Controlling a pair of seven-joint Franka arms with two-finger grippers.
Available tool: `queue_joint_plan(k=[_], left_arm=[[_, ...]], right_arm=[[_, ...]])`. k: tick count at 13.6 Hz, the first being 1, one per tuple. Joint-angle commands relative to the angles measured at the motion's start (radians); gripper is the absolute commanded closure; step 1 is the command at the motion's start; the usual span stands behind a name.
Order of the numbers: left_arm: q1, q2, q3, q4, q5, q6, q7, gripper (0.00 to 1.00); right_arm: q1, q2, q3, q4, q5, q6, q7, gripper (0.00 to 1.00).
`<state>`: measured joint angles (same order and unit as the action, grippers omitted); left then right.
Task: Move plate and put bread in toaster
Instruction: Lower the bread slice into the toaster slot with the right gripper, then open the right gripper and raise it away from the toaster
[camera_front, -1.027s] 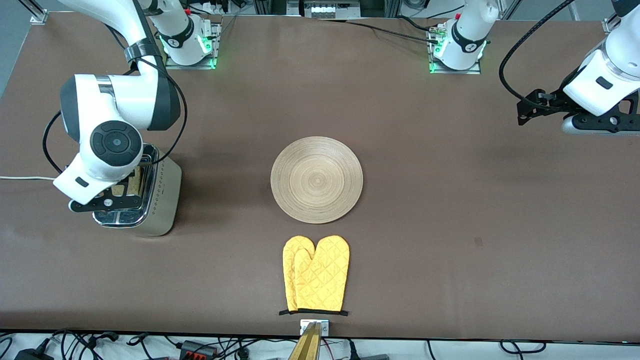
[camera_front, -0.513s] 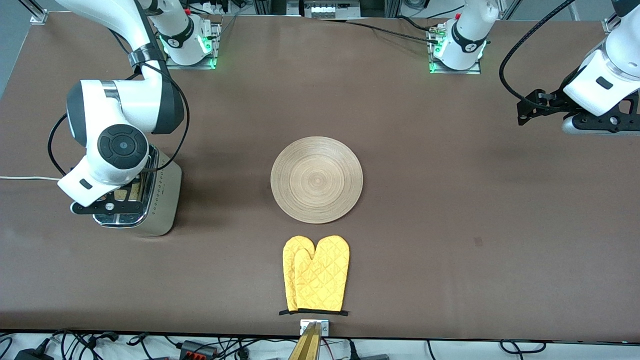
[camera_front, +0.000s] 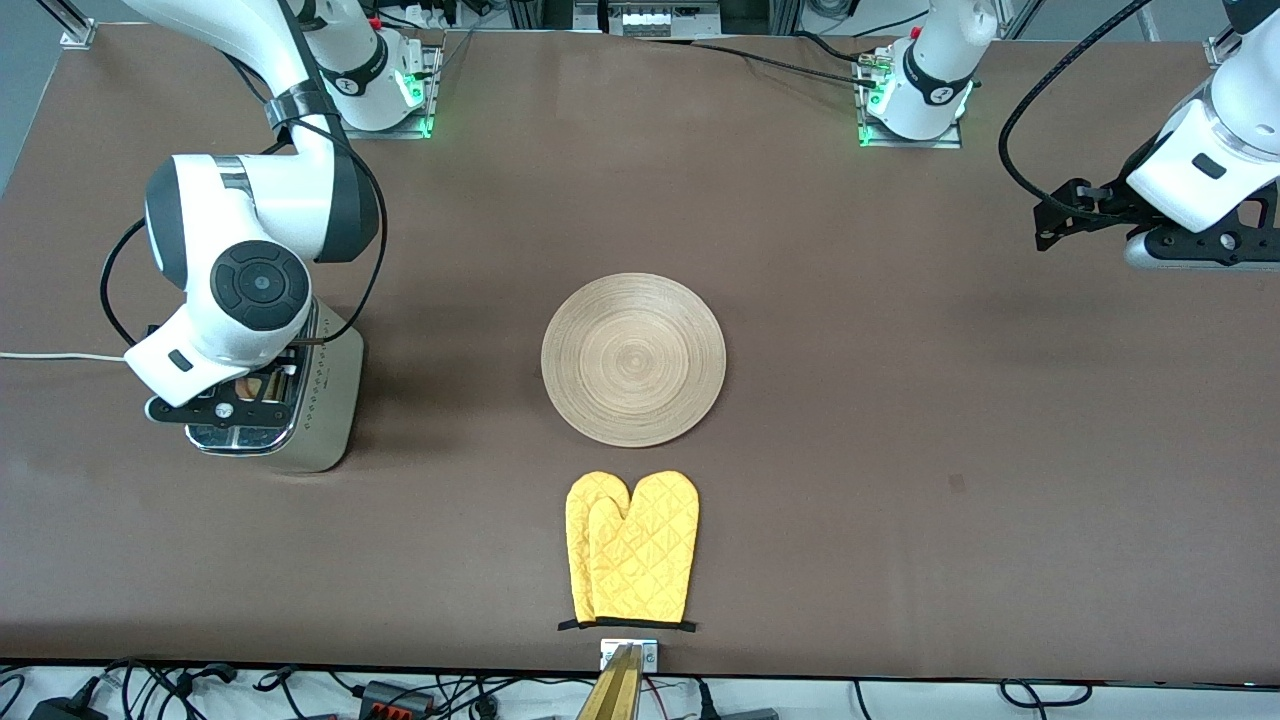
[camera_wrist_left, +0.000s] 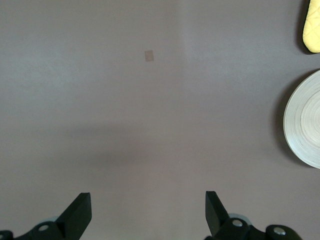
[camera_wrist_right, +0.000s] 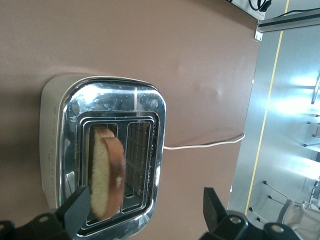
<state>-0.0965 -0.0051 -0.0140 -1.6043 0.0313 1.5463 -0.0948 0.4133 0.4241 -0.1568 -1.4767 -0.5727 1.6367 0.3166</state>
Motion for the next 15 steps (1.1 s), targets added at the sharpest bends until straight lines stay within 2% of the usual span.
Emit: queue_joint_plan(k=[1,3,4,7,13,15], left_arm=[[0.0,-0.006,-0.001,0.009,-0.008,-0.012,-0.011,0.0],[0.0,-0.006,-0.001,0.009,-0.008,-0.012,-0.011,0.0],[0.0,-0.006,-0.001,0.009,-0.008,-0.012,-0.011,0.0],[0.0,-0.006,-0.001,0.009,-0.008,-0.012,-0.011,0.0],[0.001,-0.006,-0.001,0.009,-0.008,-0.012,-0.01,0.0],[0.001,-0.006,-0.001,0.009,-0.008,-0.012,-0.01,0.0]], right_arm=[[0.002,-0.034,0.002,0.004,0.048,0.006,0.021,0.0],[-0.024,-0.051,-0.016,0.116,0.237,-0.009,0.018,0.0],[-0.034,-0.054,-0.033,0.125,0.297,-0.011,0.016,0.0],[-0.05,-0.074,-0.036,0.122,0.326,-0.014,0.01,0.0],[-0.16,-0.143,-0.046,0.124,0.571,-0.06,-0.048,0.0],[-0.171,-0.154,-0.053,0.125,0.573,-0.06,-0.122,0.0]])
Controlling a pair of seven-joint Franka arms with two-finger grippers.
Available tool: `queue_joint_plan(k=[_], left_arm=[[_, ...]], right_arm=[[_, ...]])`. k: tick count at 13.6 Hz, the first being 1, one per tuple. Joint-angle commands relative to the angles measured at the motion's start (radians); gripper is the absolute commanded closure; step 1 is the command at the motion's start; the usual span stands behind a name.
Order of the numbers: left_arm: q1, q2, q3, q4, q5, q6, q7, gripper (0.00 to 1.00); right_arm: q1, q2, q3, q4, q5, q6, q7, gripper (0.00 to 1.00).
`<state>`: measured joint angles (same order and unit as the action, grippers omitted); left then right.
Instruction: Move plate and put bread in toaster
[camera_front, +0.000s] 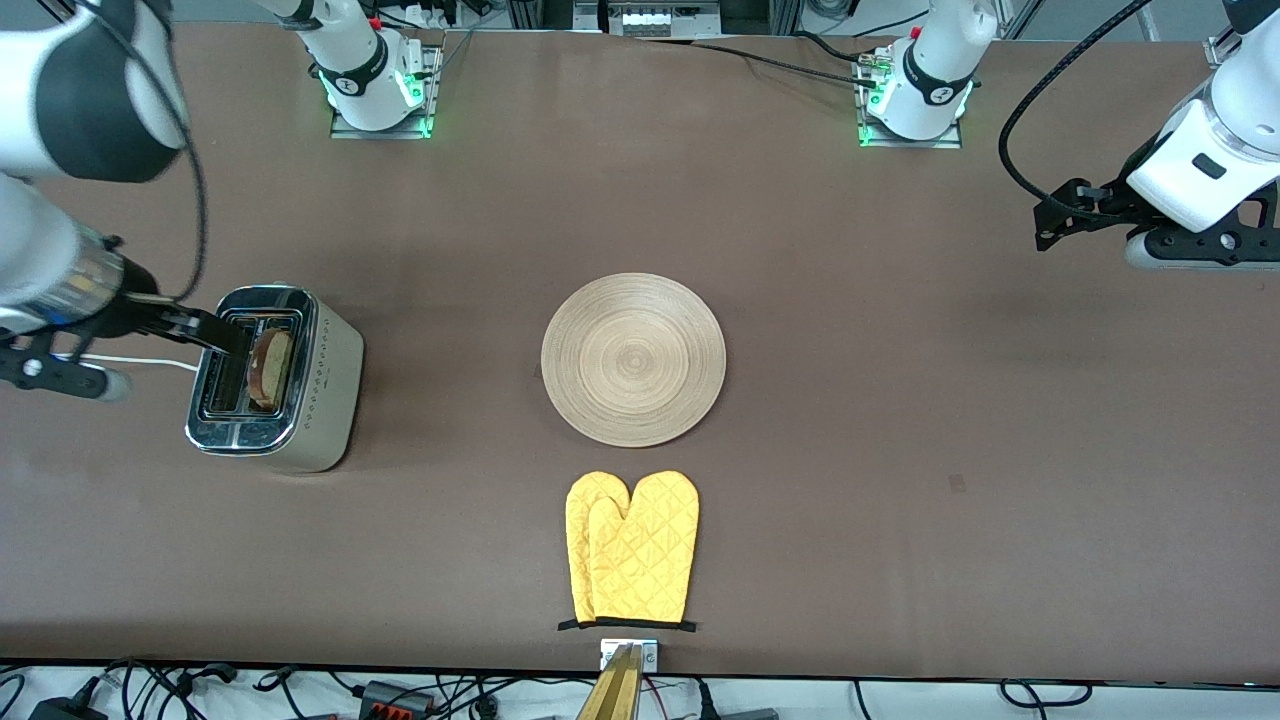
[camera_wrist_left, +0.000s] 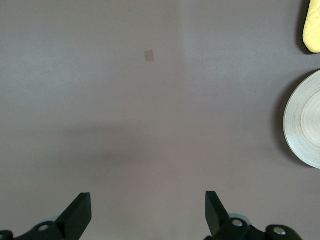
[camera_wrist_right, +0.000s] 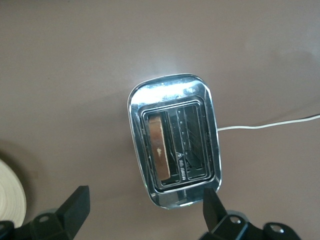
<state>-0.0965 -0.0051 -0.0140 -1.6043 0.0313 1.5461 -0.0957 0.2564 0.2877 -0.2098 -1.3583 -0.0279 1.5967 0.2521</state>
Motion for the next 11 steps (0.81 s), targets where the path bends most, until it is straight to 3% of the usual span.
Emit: queue_joint_plan(k=[1,3,6,9,11], left_arm=[[0.0,-0.006,-0.001,0.009,-0.008,-0.012,-0.009,0.0],[-0.002,-0.004,-0.001,0.01,0.001,-0.008,-0.007,0.0],[-0.003,-0.001,-0.001,0.017,0.006,-0.006,-0.004,0.0],[-0.003,-0.003,-0.003,0.015,0.004,-0.006,-0.005,0.0],[0.004,-0.021,-0.03,-0.003,0.001,0.0,-0.013,0.0]], right_arm=[[-0.031,-0.018,-0.002,0.007,0.029,-0.012,-0.06,0.0],[-0.112,-0.018,0.021,0.018,0.039,-0.001,-0.114,0.0],[-0.31,-0.036,0.2,0.039,0.066,0.0,-0.234,0.0],[-0.295,-0.065,0.202,0.038,0.046,0.0,-0.225,0.0],[-0.249,-0.065,0.147,0.036,0.048,0.008,-0.235,0.0]])
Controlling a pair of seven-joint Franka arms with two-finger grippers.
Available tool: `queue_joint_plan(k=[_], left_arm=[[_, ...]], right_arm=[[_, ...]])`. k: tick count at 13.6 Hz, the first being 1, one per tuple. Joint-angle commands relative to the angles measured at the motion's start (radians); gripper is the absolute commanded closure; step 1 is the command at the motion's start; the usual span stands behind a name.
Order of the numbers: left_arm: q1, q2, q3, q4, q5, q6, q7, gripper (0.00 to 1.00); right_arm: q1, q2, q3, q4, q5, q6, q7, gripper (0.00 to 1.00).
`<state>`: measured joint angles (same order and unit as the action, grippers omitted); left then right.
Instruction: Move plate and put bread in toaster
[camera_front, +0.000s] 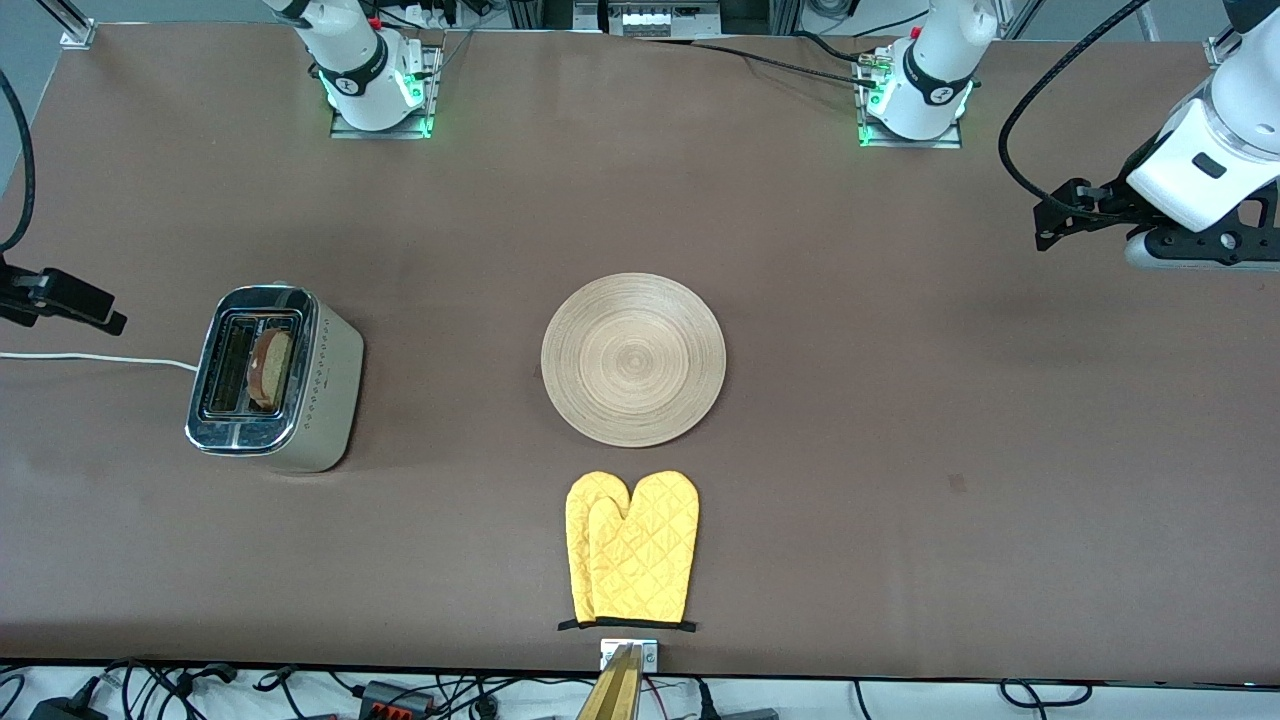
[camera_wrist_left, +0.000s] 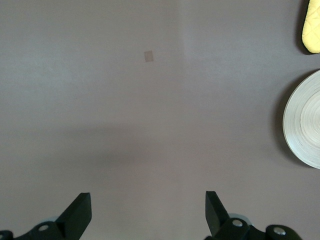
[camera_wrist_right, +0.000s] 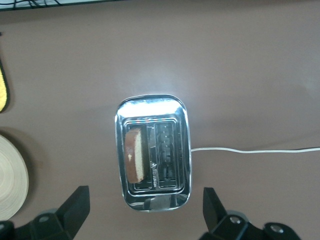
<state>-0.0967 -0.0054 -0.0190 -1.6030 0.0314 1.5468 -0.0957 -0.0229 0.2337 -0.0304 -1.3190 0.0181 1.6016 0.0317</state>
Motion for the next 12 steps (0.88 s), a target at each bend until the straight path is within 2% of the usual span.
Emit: queue_joint_plan(k=[1,3,7,12], left_arm=[[0.008,-0.025,-0.028,-0.006,-0.001,0.006,-0.013,0.0],[0.024,-0.022,-0.022,0.002,-0.007,0.007,-0.007,0.0],[0.043,-0.01,-0.021,0.006,-0.004,0.007,0.002,0.0],[0.043,-0.001,-0.018,0.009,-0.002,0.004,-0.012,0.0]], right_arm=[[0.029,-0.013,-0.034,-0.009,0.002,0.009,-0.016,0.0],[0.028,-0.042,-0.034,-0.052,0.0,0.004,-0.03,0.0],[0.029,-0.207,-0.034,-0.305,-0.003,0.102,-0.038,0.0],[0.031,-0.251,-0.031,-0.327,-0.027,0.072,-0.035,0.0]])
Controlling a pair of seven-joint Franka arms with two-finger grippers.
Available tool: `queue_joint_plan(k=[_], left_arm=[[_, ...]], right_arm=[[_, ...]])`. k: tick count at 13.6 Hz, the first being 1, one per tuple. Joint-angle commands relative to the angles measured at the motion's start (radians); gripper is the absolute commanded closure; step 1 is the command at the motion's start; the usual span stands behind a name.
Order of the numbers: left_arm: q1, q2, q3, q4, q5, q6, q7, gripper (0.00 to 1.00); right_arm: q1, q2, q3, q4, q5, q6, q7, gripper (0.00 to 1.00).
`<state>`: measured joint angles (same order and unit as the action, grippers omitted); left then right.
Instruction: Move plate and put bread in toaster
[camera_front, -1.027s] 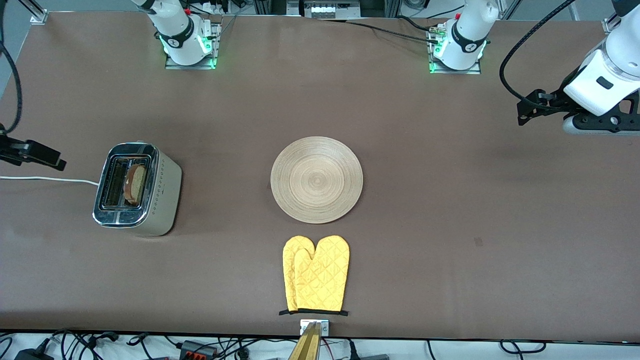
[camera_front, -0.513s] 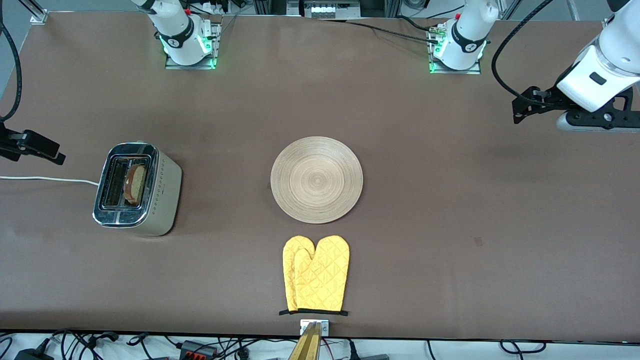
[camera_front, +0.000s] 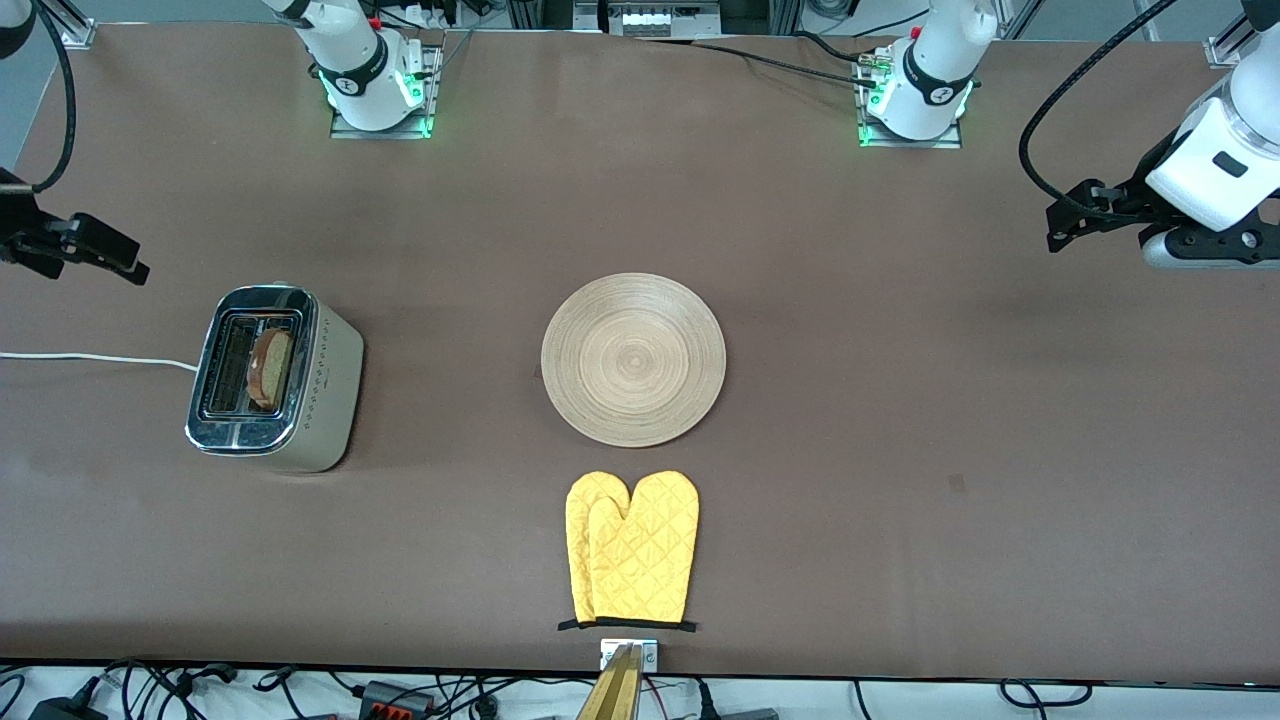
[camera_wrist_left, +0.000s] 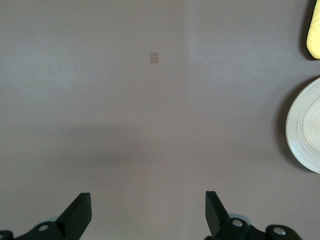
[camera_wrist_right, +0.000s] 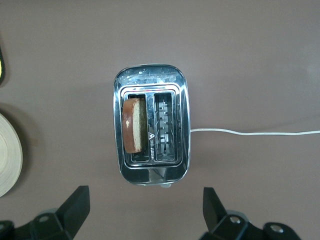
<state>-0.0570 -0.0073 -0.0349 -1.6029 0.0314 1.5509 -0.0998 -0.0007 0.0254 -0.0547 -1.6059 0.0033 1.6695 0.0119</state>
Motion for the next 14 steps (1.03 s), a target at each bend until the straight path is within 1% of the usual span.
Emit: queue_joint_plan(k=[1,5,14], left_arm=[[0.003,0.001,-0.002,0.009,-0.002,0.0,-0.008,0.0],[0.003,0.001,-0.002,0.011,-0.002,-0.003,-0.009,0.0],[0.003,0.001,-0.011,0.011,-0.002,-0.005,-0.009,0.0]], right_arm=[[0.008,-0.05,-0.007,-0.043,-0.008,-0.008,-0.013,0.0],[0.008,-0.074,-0.005,-0.097,-0.006,0.012,-0.013,0.0],[0.008,-0.076,-0.004,-0.091,-0.009,-0.013,-0.018,0.0]])
